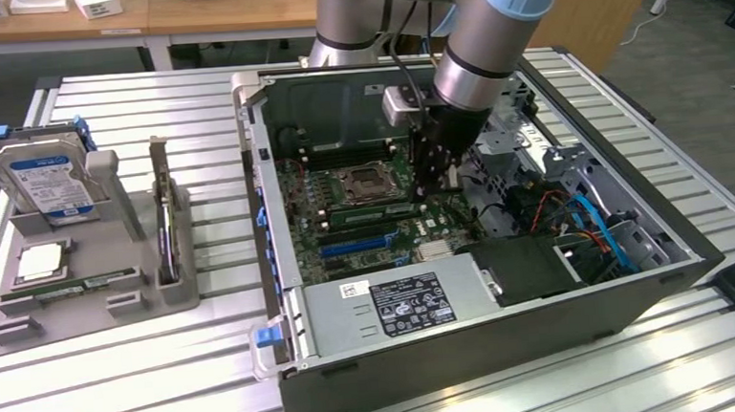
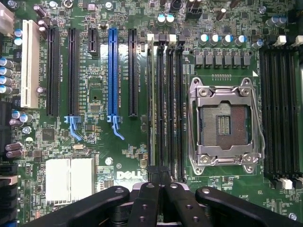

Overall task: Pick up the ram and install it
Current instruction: 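Press down the ram until it locks into place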

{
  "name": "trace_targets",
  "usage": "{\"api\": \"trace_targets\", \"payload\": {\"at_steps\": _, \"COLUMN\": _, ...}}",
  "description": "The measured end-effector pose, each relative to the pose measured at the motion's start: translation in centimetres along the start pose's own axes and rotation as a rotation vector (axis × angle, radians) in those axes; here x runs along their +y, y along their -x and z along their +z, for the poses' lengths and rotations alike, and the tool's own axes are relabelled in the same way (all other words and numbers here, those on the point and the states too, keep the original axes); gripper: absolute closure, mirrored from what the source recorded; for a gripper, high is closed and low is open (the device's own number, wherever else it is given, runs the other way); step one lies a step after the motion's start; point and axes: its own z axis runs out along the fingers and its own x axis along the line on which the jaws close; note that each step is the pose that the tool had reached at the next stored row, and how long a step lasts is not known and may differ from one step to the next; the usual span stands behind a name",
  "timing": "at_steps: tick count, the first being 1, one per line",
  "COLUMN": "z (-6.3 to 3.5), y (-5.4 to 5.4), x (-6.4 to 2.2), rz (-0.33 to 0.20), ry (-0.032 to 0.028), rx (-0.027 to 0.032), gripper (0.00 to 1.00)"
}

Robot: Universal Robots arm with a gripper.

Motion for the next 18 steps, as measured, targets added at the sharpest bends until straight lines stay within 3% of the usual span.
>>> {"api": "trace_targets", "payload": {"at_steps": 13, "z": 0.10, "y": -0.32, "x": -0.03, "rz": 0.002, "ry": 0.0010, "rx": -0.0007, "gripper": 0.90}}
{"api": "trace_targets", "payload": {"at_steps": 18, "z": -0.79, "y": -0.33, "x": 0.08, "rz": 0.001, "ry": 0.0098, "rx": -0.0101, "gripper": 0.90}}
